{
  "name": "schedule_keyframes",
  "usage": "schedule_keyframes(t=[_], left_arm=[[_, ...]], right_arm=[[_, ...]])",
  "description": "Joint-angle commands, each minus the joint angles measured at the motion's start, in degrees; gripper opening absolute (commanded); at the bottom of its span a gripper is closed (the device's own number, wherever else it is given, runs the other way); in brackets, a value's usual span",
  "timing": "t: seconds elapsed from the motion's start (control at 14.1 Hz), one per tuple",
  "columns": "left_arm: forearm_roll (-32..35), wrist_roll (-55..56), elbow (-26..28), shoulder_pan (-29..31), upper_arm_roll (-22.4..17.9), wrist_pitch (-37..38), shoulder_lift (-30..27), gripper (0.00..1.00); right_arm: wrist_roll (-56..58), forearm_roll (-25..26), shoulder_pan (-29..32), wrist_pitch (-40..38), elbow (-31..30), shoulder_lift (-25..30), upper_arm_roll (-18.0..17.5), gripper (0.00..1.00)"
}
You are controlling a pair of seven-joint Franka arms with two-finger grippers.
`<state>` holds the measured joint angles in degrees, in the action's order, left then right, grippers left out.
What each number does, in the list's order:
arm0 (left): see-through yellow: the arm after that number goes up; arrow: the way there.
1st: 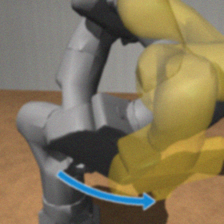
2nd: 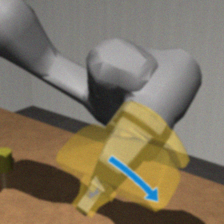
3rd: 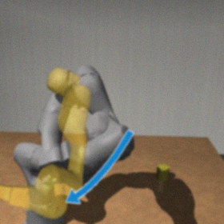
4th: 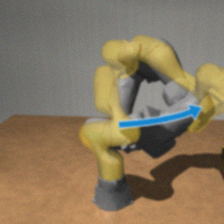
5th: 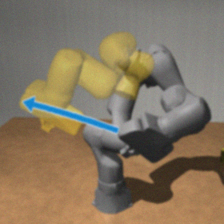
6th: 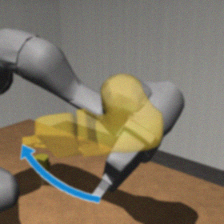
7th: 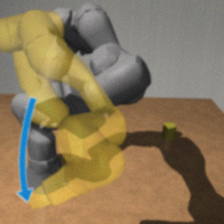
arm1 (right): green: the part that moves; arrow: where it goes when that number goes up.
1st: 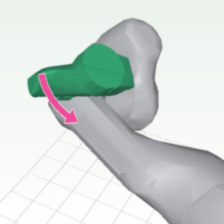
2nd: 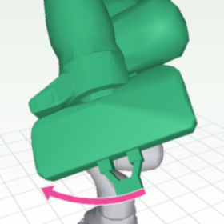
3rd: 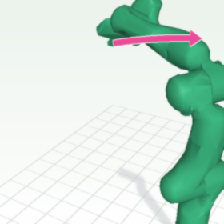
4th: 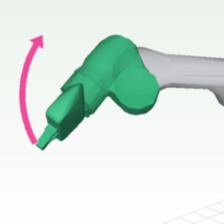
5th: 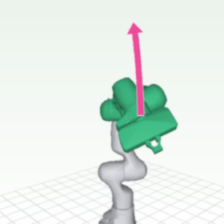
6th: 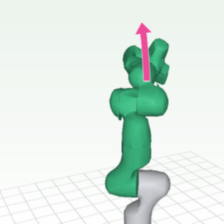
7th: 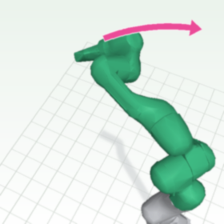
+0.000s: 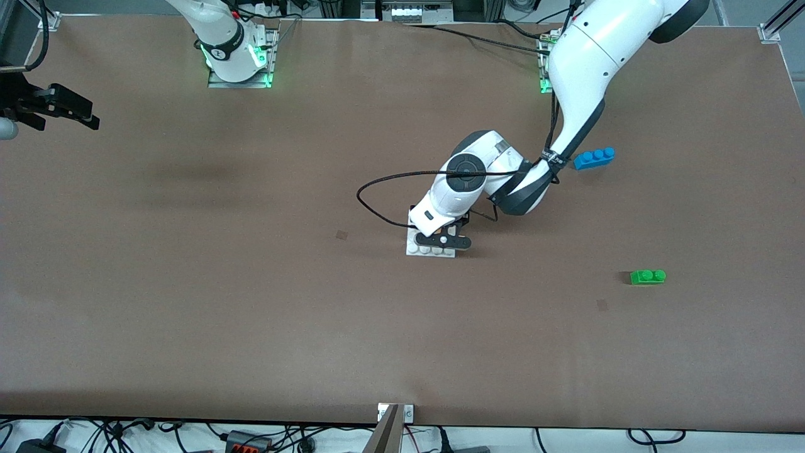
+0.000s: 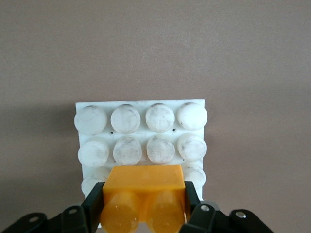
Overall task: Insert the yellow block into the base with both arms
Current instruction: 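Lower the yellow brick and press it onto the plate studs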
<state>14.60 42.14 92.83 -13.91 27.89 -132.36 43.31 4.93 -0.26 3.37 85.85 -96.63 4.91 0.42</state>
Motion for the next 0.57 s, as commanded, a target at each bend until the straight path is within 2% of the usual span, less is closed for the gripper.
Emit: schedule_keyframes(t=[0.0, 0.14, 0.28, 0.49], left_arm=[[1.66, 1.19, -1.60, -1.21, -1.08, 0.26, 0.90, 0.52], [1.66, 1.11, -1.52, -2.08, -1.96, 0.26, 0.81, 0.52], [1.58, 1.28, -1.52, -5.67, -5.99, 0.35, 0.55, 0.52], [1.40, 1.37, -1.52, -7.35, -7.59, 0.43, 0.63, 0.52]], right_arm=[[-0.27, -0.71, -0.38, -1.39, 1.36, -0.34, -0.07, 1.00], [-0.18, -0.79, -0.38, -1.22, 1.36, -0.43, -0.07, 1.00], [-0.18, -0.79, -0.47, -1.30, 1.36, -0.35, -0.25, 1.00], [-0.18, -0.79, -0.73, -1.30, 1.36, -0.43, -0.25, 1.00]])
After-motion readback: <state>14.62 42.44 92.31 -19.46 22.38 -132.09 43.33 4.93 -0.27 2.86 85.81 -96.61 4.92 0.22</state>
